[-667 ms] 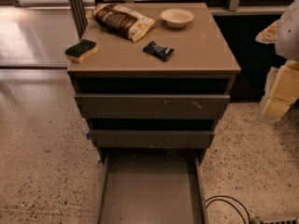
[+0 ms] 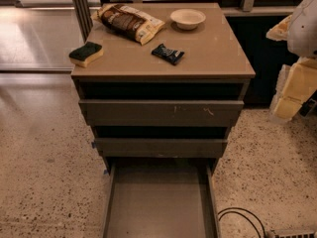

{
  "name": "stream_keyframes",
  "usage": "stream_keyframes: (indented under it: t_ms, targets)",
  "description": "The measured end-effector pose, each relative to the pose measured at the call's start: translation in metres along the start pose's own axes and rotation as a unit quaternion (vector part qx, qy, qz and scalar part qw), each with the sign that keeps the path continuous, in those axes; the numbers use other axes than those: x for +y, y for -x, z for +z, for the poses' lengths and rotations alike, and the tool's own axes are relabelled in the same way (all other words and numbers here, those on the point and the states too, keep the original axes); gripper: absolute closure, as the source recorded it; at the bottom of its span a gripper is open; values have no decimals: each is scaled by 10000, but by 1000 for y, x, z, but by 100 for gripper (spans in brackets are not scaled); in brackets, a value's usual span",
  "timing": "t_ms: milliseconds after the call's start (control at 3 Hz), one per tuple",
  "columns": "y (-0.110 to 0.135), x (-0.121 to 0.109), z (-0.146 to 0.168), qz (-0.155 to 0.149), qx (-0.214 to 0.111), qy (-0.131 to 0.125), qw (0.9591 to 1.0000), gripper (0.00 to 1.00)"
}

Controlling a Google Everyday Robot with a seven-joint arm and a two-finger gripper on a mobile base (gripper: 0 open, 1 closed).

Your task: Place rxbar blueberry into bottom drawer

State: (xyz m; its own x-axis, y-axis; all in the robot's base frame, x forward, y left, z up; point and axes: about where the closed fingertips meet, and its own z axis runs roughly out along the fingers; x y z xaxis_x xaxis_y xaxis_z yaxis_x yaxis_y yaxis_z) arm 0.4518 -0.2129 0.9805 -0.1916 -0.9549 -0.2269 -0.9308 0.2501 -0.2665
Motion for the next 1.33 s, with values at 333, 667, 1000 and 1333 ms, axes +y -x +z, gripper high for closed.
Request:
stream_keyframes:
  t_ms: [333,667,1000,1333]
  targets:
    - [23,-24,11,-222,-158,-94,9996,0]
    - [55,-56,34,-423,-424,-81,9982,0]
    - [84,-97,66,-486,-513,-156,9974,0]
    - [104,-137,103,-390,-467,-165,9980,0]
